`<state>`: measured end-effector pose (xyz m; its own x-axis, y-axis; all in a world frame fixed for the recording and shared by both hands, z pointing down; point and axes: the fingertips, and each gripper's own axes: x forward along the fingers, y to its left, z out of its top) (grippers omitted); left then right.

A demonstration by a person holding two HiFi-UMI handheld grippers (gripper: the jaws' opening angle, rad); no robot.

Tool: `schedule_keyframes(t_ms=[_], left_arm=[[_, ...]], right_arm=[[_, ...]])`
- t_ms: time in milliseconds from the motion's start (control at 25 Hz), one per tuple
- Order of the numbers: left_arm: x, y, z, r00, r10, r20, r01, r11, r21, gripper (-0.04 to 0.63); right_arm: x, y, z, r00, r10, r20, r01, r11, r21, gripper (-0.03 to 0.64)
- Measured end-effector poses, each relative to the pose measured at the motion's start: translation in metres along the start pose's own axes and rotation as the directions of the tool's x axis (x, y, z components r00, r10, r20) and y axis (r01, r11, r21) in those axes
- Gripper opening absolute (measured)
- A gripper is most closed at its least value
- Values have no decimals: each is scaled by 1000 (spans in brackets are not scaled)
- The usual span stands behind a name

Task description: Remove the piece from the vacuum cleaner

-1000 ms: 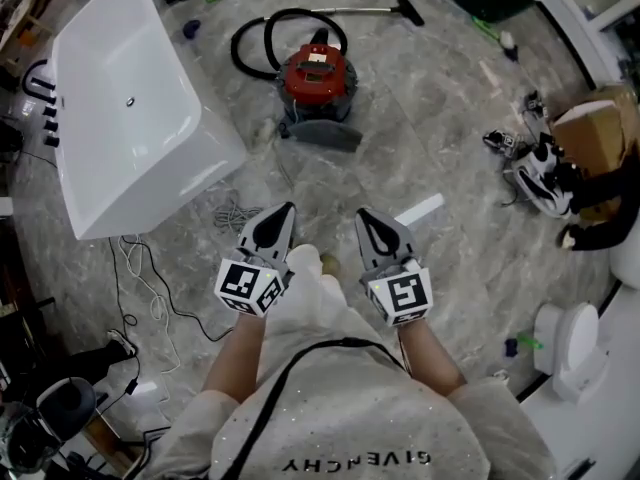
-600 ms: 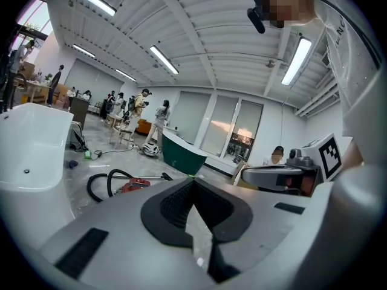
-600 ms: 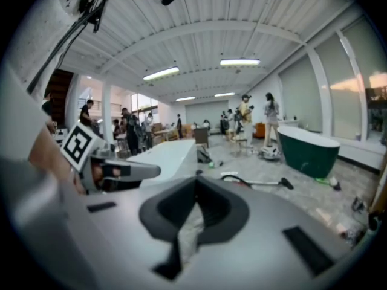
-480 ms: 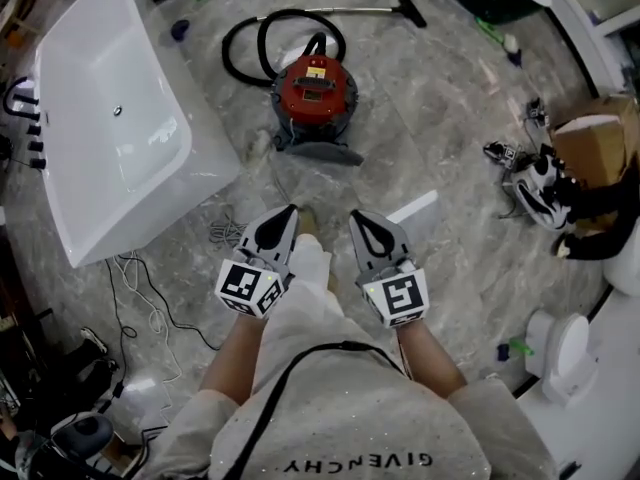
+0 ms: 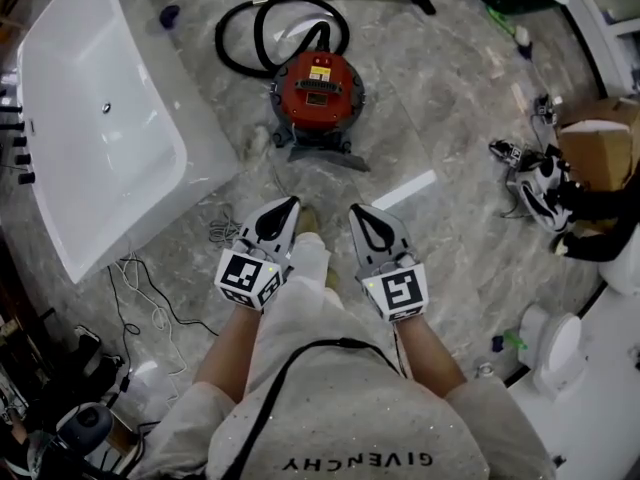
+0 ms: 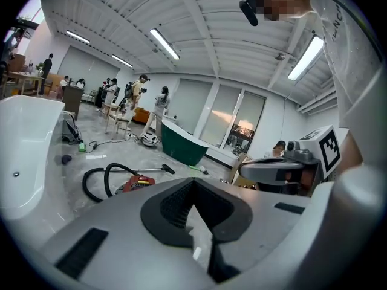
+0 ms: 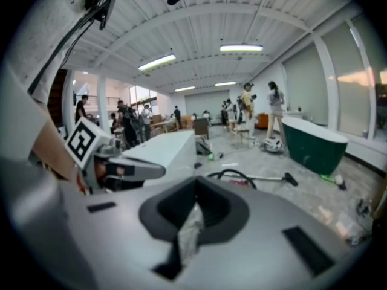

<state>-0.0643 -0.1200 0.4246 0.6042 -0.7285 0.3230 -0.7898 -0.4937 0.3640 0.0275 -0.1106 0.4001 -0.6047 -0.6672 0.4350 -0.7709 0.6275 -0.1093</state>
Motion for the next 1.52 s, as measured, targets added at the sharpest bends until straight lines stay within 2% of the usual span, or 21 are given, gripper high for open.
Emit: schedule_keyframes(t_ms=[360,560,760,880,1000,1240,1320,1440,1520], left_arm=[[44,40,-31,992,-47,-118,46,999,-10,18],[69,54,-58,982,-62,-179,60,998,-17,18],[95,63,-86,975,-96,-200,80,993,-85,20],[106,67,-103,967,-89,-239,73,994,-75,20],[120,77,-117,967,-65,-245,50,997,-65,20],[139,106,-141,969,54,-242,-47,998,34,23],[147,114,-149,966,76,-249,-63,996,60,54],[159,120,-166,954,73,-291,-34,990,137,113],[167,118,-178,947,40,-320,27,979,204,141]], right_arm=[[47,-31,-27,996,-14,-92,15,1000,14,14],[66,-38,-61,985,32,-169,-27,999,35,14],[91,-54,-93,967,60,-246,-51,998,46,14],[105,-60,-114,958,81,-275,-71,996,47,14],[120,-67,-141,938,105,-331,-109,994,6,15],[143,-82,-193,887,108,-449,-168,981,-97,16],[151,-91,-207,872,92,-481,-174,976,-130,18],[163,-102,-229,844,85,-529,-187,972,-143,40],[170,-107,-243,824,87,-559,-201,969,-146,77]])
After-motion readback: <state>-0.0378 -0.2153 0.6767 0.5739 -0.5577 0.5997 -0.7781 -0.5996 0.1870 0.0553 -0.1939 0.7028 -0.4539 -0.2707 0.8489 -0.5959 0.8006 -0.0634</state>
